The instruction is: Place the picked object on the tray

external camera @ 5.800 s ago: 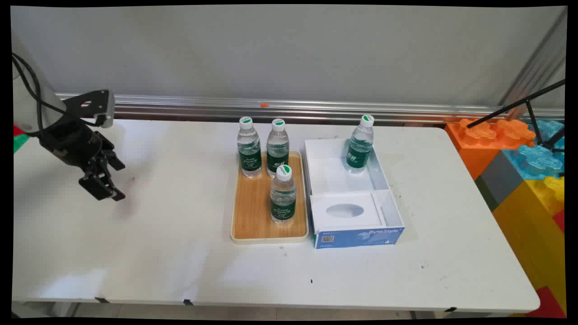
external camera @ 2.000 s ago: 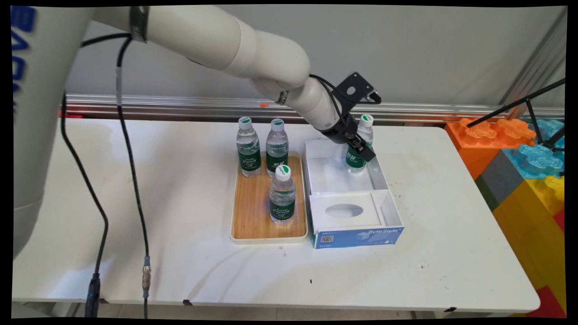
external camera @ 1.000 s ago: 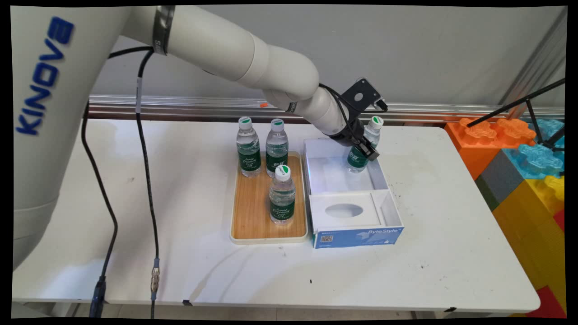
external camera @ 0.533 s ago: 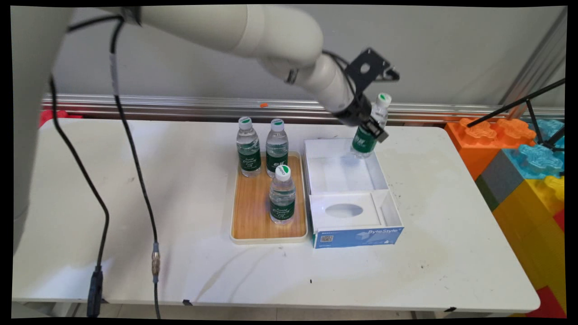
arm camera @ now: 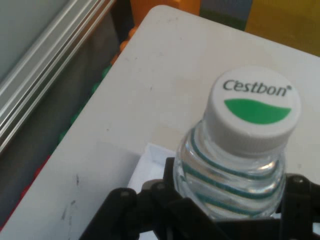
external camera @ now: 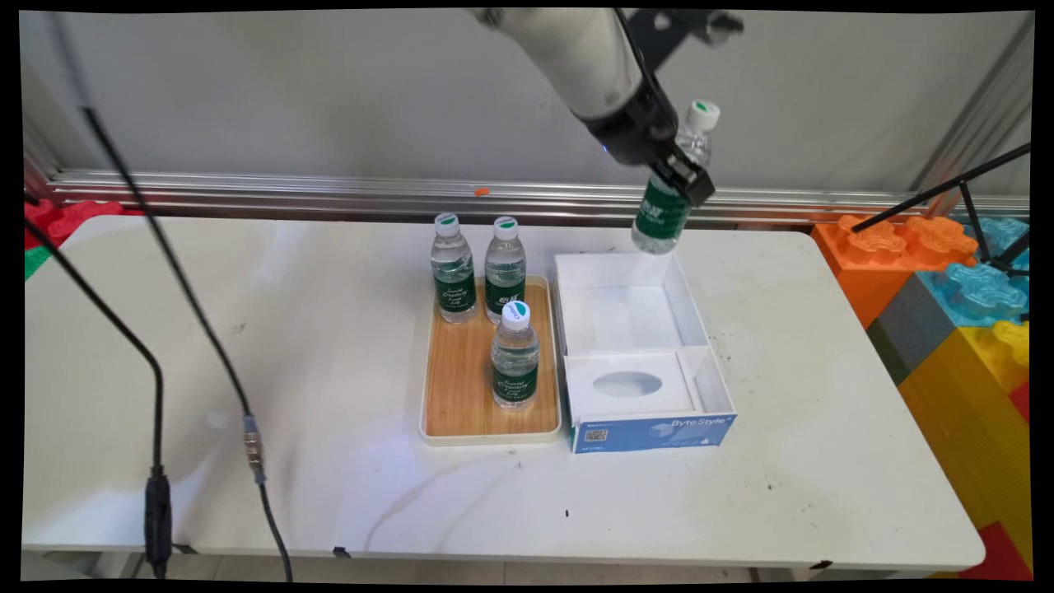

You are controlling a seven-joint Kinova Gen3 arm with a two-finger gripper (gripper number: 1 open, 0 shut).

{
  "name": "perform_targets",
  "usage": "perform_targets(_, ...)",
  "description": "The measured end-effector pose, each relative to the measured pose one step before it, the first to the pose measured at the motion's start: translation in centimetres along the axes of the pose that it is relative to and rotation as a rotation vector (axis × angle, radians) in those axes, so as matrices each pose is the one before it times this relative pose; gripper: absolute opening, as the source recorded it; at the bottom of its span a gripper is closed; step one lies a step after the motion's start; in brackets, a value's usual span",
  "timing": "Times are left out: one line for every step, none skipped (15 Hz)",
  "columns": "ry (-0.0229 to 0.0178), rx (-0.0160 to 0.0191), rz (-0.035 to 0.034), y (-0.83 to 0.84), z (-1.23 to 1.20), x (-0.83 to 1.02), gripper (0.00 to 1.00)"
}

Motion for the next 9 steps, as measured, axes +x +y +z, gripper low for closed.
perform_targets(-0.00492,-0.00935,0.01501,-0.029,-1.797,0.085,0.0)
perform_targets(-0.00391,-0.00861,0.01207,-0.07,-1.6,-0.12,0.0)
perform_targets(-0.00331,-0.0058,0.00999,-0.067,-1.067,-0.17,0.0)
perform_targets(-0.00652,-0.01139,0.01199,-0.147,-1.54,-0.414,0.0)
perform_targets(-0.00746,-0.01334,0.01061,-0.312,-1.835,-0.763,0.0)
perform_targets(-0.00551,-0.01387,0.00837,-0.437,-1.836,-0.969,0.0)
perform_targets(-0.00559,-0.01194,0.00269,-0.45,-1.493,-1.038,0.0)
perform_targets(-0.00278,-0.00859,-0.00102,-0.299,-0.968,-0.753,0.0)
perform_targets(-0.00329,-0.01193,-0.00344,-0.38,-1.153,-1.003,0.0)
